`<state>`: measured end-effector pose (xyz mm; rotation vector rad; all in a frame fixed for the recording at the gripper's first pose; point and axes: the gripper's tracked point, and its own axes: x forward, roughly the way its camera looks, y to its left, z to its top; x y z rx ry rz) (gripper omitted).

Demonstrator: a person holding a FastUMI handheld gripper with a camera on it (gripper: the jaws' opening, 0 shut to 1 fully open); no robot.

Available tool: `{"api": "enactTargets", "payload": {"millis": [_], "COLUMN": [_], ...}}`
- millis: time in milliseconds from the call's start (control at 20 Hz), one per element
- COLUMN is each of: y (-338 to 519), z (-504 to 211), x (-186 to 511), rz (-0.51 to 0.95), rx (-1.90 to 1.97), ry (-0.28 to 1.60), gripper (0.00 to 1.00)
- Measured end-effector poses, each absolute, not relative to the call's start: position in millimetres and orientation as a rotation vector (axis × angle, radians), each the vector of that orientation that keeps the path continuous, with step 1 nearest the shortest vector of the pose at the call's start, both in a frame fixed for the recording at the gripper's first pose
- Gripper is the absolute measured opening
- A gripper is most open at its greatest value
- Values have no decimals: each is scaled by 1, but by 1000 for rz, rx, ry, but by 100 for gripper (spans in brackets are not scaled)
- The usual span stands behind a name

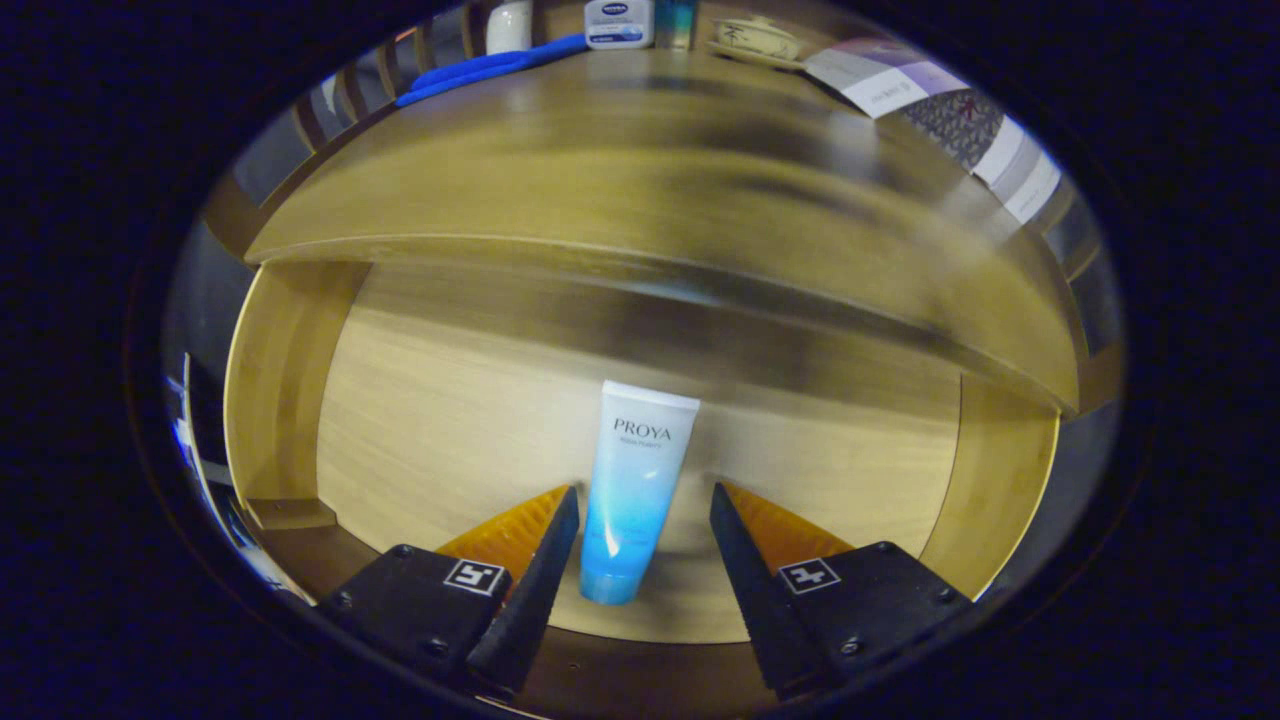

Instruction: Pull open the drawer, take out the items inside it, and place them on the countertop above the cabinet.

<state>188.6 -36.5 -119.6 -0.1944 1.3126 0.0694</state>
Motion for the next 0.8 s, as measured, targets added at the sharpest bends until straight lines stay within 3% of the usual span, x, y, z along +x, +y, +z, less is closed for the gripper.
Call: {"api": "enactTargets", "payload": {"millis": [100, 350, 800], "y": [-36, -31, -39], "z": [-126, -129, -90], "x": [182, 173, 160], "rz": [61, 72, 66], "rx": [-189, -236, -207], "ry": [1348, 1368, 1304], "gripper": [79, 51, 46]}}
